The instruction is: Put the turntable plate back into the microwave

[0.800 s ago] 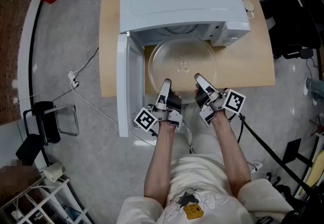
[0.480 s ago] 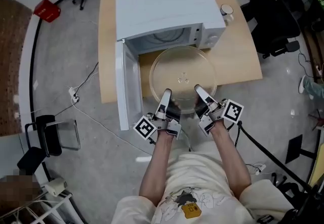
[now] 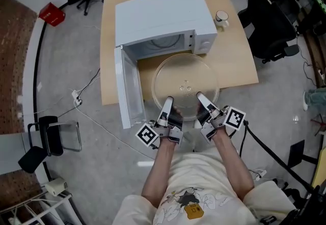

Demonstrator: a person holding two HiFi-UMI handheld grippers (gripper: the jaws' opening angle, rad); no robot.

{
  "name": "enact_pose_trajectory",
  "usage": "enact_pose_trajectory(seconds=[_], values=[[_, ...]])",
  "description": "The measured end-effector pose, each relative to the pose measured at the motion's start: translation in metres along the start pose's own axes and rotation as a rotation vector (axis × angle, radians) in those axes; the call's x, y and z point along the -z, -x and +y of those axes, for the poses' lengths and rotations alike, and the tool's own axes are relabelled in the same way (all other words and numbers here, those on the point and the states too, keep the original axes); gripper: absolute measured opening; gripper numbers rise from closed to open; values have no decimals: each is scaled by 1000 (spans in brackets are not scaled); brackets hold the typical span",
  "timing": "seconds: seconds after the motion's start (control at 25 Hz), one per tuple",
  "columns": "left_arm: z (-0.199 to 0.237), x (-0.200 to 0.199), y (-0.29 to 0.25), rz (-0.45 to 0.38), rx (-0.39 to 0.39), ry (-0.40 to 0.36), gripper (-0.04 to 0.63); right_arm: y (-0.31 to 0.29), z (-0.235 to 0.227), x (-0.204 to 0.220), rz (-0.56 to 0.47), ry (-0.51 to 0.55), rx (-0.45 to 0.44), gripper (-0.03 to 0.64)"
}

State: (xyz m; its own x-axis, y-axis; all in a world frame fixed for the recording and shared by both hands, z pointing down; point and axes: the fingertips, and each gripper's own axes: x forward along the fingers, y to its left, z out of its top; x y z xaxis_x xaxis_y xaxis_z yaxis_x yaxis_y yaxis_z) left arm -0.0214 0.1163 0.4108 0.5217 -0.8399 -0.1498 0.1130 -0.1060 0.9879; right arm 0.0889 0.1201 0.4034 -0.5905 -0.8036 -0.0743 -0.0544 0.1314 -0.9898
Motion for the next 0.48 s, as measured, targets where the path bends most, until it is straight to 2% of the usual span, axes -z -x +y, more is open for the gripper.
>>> enact_pose_trajectory(seconds=[0.48], values=[[2,3,-2,-77,-24,-1,35,-4,-7,-6,66,-59,-11,41]])
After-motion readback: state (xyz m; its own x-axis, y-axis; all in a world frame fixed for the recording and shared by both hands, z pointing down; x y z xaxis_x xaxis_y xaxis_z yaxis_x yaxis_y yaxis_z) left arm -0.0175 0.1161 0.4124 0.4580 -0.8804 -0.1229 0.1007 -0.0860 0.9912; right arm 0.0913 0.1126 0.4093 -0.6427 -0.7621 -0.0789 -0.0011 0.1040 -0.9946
